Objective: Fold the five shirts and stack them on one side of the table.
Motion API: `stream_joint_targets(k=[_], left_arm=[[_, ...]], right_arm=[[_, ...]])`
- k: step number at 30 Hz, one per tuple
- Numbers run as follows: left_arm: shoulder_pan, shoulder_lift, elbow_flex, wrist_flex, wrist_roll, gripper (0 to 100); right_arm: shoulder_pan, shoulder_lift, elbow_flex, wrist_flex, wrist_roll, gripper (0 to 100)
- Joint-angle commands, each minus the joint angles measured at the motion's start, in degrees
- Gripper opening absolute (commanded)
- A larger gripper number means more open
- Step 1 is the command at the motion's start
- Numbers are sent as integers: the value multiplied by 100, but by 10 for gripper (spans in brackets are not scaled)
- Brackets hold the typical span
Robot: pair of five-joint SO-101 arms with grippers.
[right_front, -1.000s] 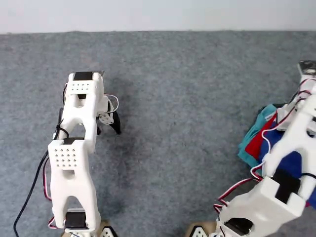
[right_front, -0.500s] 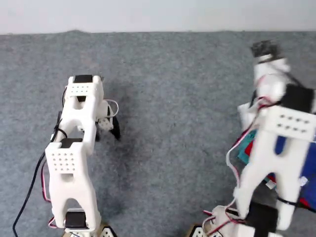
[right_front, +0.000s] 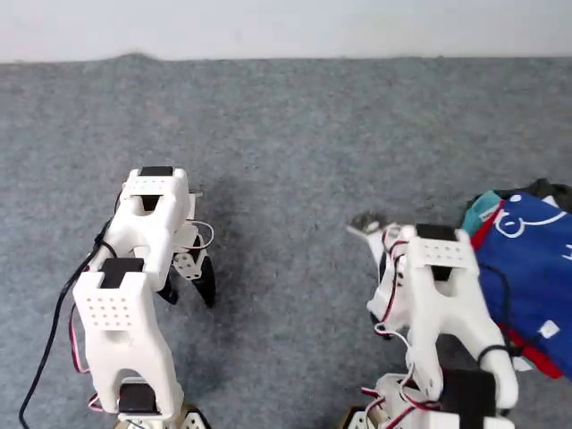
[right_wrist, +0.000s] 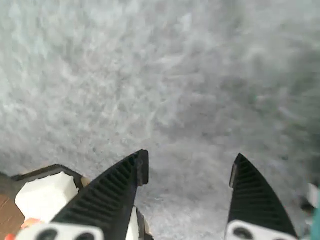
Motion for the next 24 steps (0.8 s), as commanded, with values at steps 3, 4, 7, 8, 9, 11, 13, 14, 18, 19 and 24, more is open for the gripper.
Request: stream_joint_targets(k=[3,4,7,8,9,11,13,14,18,19,24], left_arm=[[79,35,444,88,-88,246],[79,35,444,88,-88,246],[79,35,444,88,-88,246],[79,35,444,88,-88,246],[79,35,444,88,-88,246],[79,35,444,88,-88,246],[79,35,444,88,-88,246],[79,35,444,88,-88,246],[79,35,444,88,-88,246],[79,35,444,88,-88,246],[79,35,444,88,-88,246]], right_arm=[[-4,418,492,-892,79,263],[-4,532,536,-1077,79,263],[-4,919,571,-1305,79,263],[-13,1042,571,-1314,79,263],[-40,1165,571,-1314,79,263],[-22,1288,545,-1279,79,266],[-31,1279,510,-1270,79,264],[-40,1279,510,-1270,88,264],[-4,1297,484,-1218,114,264],[-4,1297,484,-1218,114,264],[-4,1297,484,-1218,114,264]])
